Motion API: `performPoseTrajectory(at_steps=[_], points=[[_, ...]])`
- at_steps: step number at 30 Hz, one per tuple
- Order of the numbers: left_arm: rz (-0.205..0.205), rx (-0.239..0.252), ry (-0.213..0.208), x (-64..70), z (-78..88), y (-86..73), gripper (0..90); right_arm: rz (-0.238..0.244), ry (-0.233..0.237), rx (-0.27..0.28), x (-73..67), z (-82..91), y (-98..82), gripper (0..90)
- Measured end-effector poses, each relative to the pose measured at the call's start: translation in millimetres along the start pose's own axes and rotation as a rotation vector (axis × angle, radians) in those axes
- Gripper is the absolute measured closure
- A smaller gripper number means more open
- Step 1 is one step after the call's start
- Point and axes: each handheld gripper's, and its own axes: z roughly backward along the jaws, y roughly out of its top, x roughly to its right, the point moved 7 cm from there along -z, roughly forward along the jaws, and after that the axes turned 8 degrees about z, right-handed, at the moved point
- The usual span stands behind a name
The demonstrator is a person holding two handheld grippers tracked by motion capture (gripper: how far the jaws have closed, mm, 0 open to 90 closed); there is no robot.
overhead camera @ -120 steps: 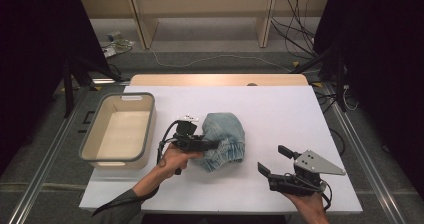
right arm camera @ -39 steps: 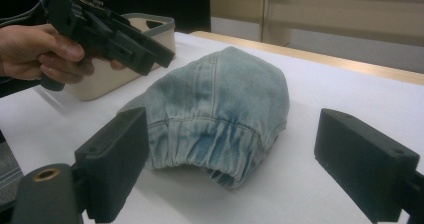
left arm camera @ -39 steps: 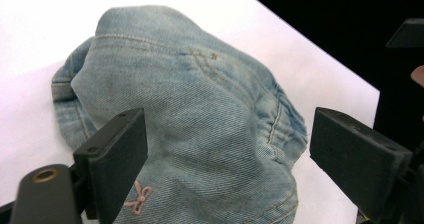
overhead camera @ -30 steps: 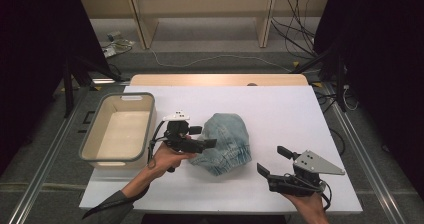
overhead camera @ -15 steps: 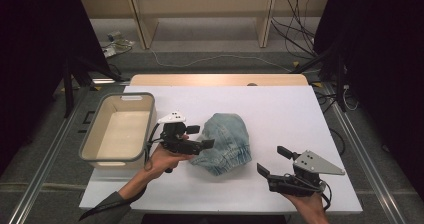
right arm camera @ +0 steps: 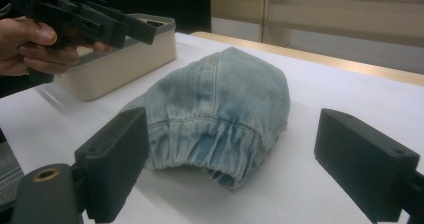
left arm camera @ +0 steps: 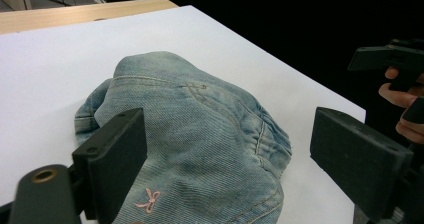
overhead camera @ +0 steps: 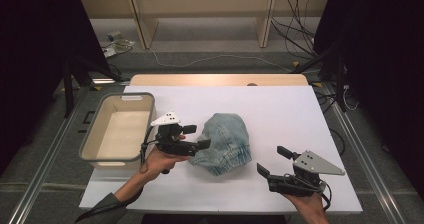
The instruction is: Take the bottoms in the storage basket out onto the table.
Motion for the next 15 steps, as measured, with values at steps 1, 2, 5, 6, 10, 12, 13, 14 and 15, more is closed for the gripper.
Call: performPoseTrajectory(at_steps=[1,2,5,6,10,12,13,14,15], points=[[-0.001,0.005,-0.003,0.5,0.5,0.3,14.0,-0.001,0.0,0.0,-0.1,0.0,0.0,15.4],[-0.002,0.007,-0.005,1.0,1.0,0.3,13.6,0.0,-0.001,0.0,-0.1,0.0,0.0,15.4],[-0.012,0.012,-0.011,2.5,2.1,-0.2,12.5,0.0,-0.001,0.0,-0.2,0.0,0.0,15.4],[-0.012,0.014,-0.012,2.9,2.2,-0.4,12.1,0.001,-0.001,0.0,-0.1,0.0,0.0,15.4],[-0.025,0.021,-0.009,3.6,3.6,-1.7,11.0,0.0,0.0,0.0,-0.1,0.0,0.0,15.3],[-0.023,0.028,-0.011,4.2,4.4,-1.5,10.5,0.0,0.0,0.001,-0.2,0.0,0.0,15.3],[-0.026,0.033,-0.011,4.3,5.3,-1.3,10.3,0.002,0.0,0.001,-0.1,0.0,0.0,15.4],[-0.03,0.039,-0.01,4.2,6.1,-1.1,10.3,0.002,0.0,0.001,-0.1,-0.1,0.0,15.4],[-0.032,0.041,-0.012,4.3,6.9,-1.0,10.3,0.001,0.001,0.001,-0.2,-0.1,0.0,15.4]])
